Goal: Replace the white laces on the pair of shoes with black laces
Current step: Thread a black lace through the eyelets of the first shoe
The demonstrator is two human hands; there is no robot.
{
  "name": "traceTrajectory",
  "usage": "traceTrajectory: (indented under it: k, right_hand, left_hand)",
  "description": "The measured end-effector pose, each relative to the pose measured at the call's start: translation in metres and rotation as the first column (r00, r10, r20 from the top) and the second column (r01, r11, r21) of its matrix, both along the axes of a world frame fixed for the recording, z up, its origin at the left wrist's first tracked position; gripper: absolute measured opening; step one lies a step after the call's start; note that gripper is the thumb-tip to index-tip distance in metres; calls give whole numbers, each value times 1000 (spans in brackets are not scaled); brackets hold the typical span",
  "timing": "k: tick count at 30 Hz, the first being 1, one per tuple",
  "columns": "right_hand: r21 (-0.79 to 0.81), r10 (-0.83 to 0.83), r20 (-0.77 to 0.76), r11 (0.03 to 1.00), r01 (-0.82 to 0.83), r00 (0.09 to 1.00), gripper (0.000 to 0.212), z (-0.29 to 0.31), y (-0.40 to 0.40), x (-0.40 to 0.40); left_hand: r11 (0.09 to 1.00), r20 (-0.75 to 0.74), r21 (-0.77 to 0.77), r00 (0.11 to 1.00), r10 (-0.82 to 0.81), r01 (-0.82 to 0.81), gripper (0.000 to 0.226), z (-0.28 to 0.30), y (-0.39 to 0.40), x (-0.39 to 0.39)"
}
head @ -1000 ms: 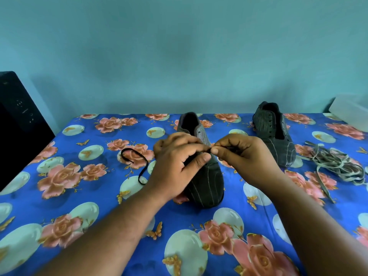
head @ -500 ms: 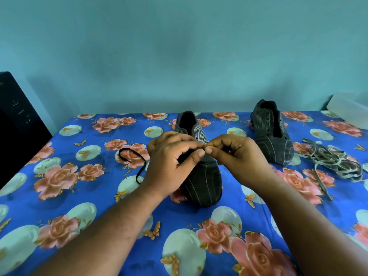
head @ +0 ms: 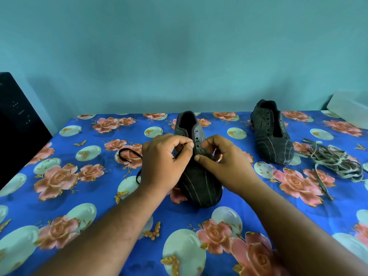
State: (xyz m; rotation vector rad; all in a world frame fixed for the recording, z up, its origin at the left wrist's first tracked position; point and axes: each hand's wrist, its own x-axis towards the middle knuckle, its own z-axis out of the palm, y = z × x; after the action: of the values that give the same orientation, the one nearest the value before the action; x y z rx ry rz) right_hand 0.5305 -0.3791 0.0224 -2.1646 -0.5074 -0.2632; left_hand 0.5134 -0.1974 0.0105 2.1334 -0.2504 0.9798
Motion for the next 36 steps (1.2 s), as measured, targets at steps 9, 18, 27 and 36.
traceTrajectory:
  k: [9,18,27,36]
  right_hand:
    - [35,-60,-60,997,62,996,31,-9,7,6]
    - [-85,-225,-58,972,220,973,28,-2,5,1]
    - [-124,-250,21,960,250,968,18,2,7,-4]
    - [-67,-56,-12,996,55,998,16,0,-8,4]
  left_hand:
    - [998,-60,68,998,2,2,15,-3,-5,-1]
    - [988,-141,148,987,74,-52,15,-1,-10,-5]
    - [950,-181,291,969,170,-112,25,2,-12,-6]
    - [989,-294,138,952,86,-47,17,-6,-15,-2]
